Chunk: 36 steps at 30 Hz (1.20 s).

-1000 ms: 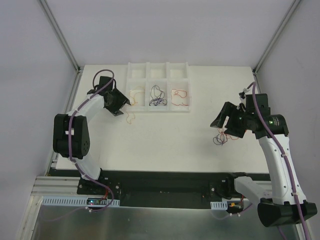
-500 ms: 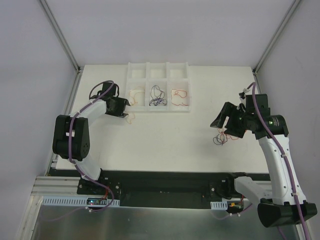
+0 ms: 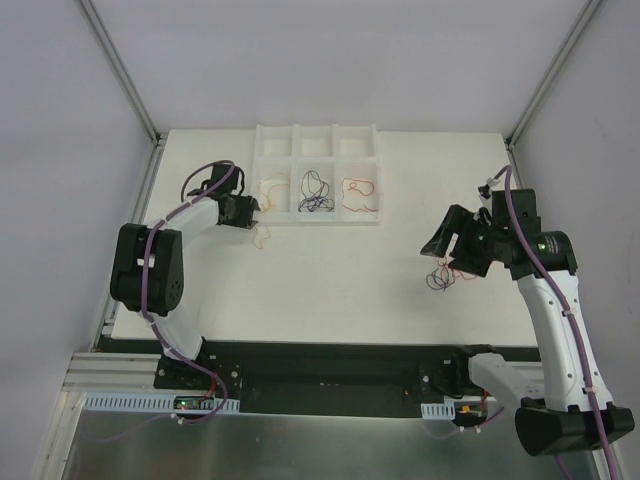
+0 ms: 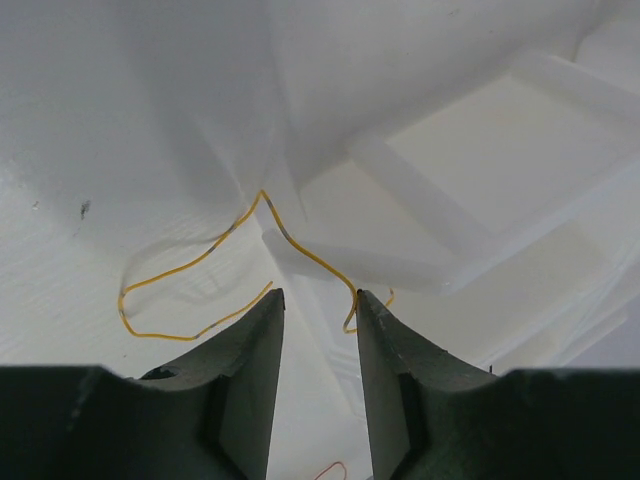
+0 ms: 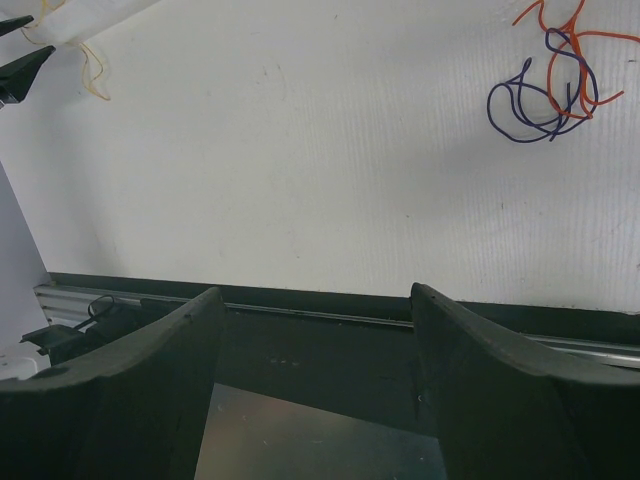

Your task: Untangle the cables

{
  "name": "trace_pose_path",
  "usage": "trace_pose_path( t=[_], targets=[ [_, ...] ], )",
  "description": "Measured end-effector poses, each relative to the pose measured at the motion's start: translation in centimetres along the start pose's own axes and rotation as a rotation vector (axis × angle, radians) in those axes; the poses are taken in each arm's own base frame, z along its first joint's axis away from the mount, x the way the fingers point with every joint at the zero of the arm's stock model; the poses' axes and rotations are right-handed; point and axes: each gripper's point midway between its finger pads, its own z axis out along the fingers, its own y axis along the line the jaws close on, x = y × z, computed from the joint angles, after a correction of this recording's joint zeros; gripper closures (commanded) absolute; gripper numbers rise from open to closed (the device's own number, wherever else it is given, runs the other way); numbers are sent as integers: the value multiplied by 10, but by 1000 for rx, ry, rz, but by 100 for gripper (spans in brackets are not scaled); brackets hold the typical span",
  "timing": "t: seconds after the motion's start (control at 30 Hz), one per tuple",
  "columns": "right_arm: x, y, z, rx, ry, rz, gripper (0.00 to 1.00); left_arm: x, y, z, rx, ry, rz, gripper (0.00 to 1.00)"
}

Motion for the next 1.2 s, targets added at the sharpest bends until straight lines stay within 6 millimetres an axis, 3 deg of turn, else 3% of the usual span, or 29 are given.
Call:
trace_pose_path(
  t=[0.1, 0.3, 0.47, 0.77, 1.07, 1.2],
  targets=[
    [0, 0, 0, 1, 1, -1, 23, 5, -3, 3, 2, 6, 1, 73],
    [0, 0, 0, 1, 1, -2, 23, 3, -10, 6, 19, -15, 10, 100],
    [0, -1, 0, 2, 0, -6, 23, 3, -27, 0, 66, -57, 102, 100],
    [0, -1, 0, 2, 0, -9, 23, 33, -99, -25, 269, -33, 292, 100],
    [0, -1, 1, 5, 0, -10, 23, 57, -123, -19, 317, 3, 426, 100],
    [0, -2, 1, 6, 1, -13, 23, 68, -159, -30, 411, 14, 518, 100]
  ],
)
